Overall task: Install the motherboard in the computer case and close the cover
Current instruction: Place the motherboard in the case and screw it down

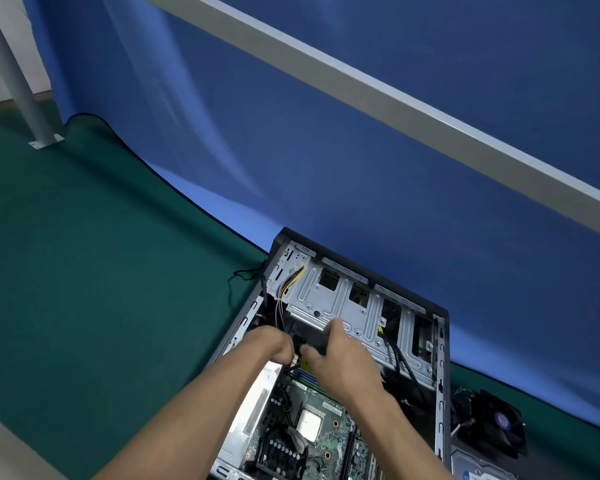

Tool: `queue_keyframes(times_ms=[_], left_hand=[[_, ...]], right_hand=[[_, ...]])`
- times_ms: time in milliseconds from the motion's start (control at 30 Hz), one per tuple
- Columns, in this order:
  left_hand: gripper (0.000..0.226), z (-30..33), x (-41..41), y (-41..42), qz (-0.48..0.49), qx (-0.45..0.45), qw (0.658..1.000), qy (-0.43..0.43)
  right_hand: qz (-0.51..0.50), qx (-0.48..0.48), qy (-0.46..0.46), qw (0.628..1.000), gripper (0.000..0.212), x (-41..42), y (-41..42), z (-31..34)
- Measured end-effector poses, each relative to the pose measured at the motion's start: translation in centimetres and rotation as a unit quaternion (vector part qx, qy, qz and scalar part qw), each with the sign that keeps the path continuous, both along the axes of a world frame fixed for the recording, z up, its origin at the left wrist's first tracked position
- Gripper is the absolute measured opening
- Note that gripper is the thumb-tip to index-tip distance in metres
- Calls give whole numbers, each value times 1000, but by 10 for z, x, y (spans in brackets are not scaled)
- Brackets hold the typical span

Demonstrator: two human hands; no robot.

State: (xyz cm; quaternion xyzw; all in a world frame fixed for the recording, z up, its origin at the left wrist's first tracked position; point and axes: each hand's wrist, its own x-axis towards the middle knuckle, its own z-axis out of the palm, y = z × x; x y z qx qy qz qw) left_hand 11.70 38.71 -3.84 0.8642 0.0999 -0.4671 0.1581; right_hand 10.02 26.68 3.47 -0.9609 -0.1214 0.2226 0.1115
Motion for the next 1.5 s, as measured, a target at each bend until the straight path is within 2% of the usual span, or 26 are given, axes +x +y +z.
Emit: queue_keyframes(times_ms=[100,167,300,367,433,533,633,700,833,933,1000,1133,1200,1300,1500], left_hand=[[47,0,0,-1,1,-3,1000,0],[49,2,0,-2,1,3,1000,3],[47,5,0,-1,-9,2,1000,-2],[48,6,0,-2,-11,3,1000,0],[49,5,0,-1,-13,2,1000,4],[43,1,0,1,-11,-1,1000,3],[48,0,0,0,0,2,1000,3],[48,2,-1,-1,2,3,1000,1],[44,-1,0,0,3,0,1000,-7],[47,-1,0,-2,7,4,1000,-7],[48,0,0,-1,6,7,1000,-10],[45,-2,0,-1,7,0,1000,-8],[45,-4,0,-2,18,0,1000,-6],[46,-3,0,-2,30,-4,1000,-5],[45,-1,1,-3,38,-7,999,-1]], right_hand=[[10,-8,10,1000,27,2,1,-2],[-11,-30,-13,999,37,3,-1,-2],[-21,15,64,998,31,5,-3,2],[-11,18,45,999,29,3,-2,2],[8,1,18,1000,35,-1,1,3],[12,21,72,997,43,-3,6,5],[2,5,18,1000,30,-1,6,4],[-8,-11,-4,1000,34,0,1,2],[-38,64,98,992,42,2,-6,3],[-26,35,-7,999,24,-3,-5,-1],[-6,2,-54,999,30,-6,-3,-4],[-8,34,20,999,29,-2,-1,-4],[-3,13,-10,1000,25,2,-2,-6],[-1,-31,-52,998,33,3,-2,-7],[5,-21,20,1000,32,8,-10,-8]])
